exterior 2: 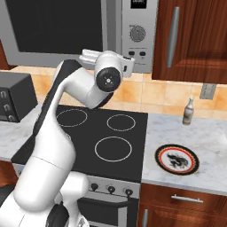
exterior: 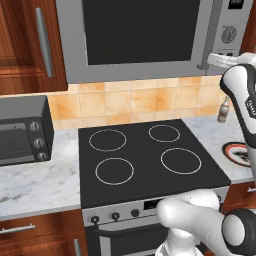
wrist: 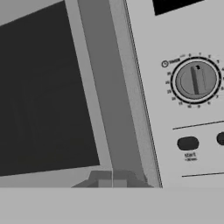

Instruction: Pick the fish from the counter and place it in the microwave. Then turn on the microwave.

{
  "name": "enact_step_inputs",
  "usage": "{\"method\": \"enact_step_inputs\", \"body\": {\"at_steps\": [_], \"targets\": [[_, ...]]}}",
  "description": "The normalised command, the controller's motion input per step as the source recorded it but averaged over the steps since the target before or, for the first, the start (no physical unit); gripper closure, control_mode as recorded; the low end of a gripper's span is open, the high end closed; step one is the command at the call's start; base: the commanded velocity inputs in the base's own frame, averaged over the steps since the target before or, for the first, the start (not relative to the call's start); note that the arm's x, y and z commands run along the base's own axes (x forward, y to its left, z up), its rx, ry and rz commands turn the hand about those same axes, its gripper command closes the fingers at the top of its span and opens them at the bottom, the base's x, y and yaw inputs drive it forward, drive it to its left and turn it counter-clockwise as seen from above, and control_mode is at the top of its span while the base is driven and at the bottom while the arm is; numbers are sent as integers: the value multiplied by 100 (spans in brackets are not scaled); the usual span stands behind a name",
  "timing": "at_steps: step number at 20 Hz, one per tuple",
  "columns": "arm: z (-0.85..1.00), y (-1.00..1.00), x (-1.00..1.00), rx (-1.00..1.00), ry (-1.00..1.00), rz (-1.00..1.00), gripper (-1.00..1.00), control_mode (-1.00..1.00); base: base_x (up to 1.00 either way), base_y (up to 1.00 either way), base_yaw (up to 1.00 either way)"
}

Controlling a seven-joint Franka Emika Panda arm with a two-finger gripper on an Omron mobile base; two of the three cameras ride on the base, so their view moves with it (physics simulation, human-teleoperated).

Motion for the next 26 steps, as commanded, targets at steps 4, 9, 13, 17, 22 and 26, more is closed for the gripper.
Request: {"method": "enact_step_inputs", "body": {"at_steps": [4,9,13,17,22,26], "targets": [[0,-33,0,7,12,4,100,-100,0,0,0],[0,-48,3,17,7,3,100,-100,0,0,0],[0,-49,14,28,6,3,100,-100,0,0,0],[-3,-34,26,29,10,1,100,-100,0,0,0],[-2,-10,29,24,12,0,100,-100,0,0,0],[-4,0,26,20,11,0,100,-100,0,0,0]]}}
